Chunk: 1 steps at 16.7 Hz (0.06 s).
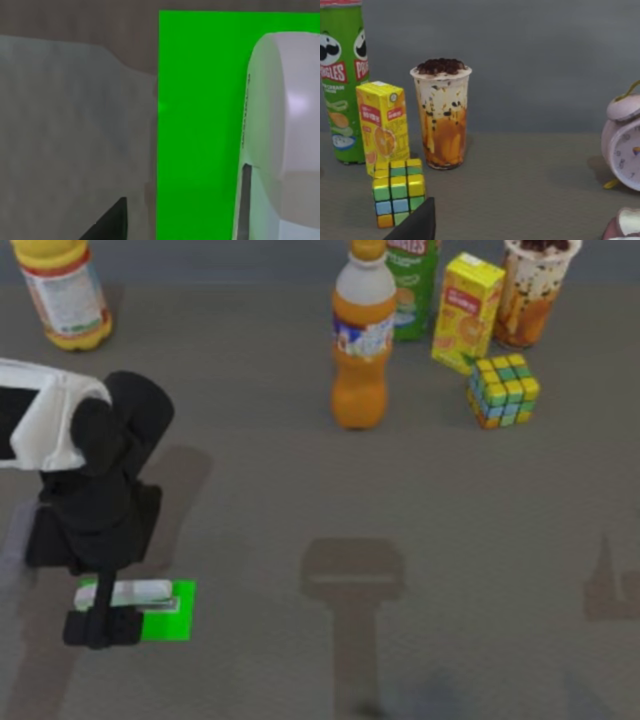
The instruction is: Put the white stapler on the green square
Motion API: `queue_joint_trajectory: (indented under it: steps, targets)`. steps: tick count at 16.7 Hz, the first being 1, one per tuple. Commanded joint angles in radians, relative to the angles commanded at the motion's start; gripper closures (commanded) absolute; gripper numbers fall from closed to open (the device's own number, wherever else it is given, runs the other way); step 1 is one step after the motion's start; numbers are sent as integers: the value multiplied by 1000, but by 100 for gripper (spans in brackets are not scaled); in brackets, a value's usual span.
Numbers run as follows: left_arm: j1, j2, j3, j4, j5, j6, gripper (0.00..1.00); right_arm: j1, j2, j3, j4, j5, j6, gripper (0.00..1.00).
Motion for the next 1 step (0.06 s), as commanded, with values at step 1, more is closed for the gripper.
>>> queue_joint_trajectory:
  steps: [1]
  targets:
    - [0,0,0,0,0,0,0,0,0,0,0,0,0,0]
